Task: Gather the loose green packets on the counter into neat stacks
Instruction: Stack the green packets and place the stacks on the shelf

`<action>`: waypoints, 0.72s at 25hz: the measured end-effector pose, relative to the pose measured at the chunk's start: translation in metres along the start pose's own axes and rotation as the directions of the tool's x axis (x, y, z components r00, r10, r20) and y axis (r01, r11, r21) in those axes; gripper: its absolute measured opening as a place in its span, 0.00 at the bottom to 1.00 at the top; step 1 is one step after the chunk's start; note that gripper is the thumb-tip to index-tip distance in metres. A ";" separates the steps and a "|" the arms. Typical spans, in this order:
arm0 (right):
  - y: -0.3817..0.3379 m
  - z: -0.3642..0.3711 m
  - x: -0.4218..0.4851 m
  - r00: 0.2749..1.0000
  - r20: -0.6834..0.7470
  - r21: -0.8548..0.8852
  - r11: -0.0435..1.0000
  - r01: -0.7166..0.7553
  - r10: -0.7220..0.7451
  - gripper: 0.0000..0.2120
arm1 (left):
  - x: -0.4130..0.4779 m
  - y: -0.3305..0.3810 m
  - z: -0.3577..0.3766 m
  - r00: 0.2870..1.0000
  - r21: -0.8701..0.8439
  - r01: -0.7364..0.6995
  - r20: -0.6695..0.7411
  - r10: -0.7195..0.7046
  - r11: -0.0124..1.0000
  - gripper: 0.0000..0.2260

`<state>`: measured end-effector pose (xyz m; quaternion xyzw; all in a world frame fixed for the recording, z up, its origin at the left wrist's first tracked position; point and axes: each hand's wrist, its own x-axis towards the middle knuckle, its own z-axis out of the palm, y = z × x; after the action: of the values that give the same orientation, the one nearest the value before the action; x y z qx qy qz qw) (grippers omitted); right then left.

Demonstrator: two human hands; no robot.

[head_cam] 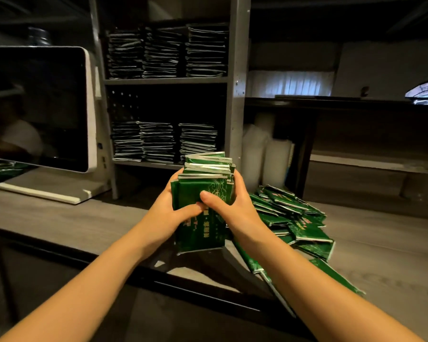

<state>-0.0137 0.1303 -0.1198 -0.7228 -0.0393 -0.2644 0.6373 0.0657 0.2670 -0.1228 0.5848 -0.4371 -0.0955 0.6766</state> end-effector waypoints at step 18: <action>0.026 0.024 -0.006 0.998 0.055 -0.052 0.999 -0.018 0.021 0.42 | -0.014 -0.031 0.008 0.982 -0.278 0.106 -0.125 -0.145 0.955 0.39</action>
<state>-0.0004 0.1493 -0.1473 -0.7463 -0.0433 -0.2390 0.6198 0.0635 0.2610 -0.1568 0.5193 -0.3320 -0.1548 0.7721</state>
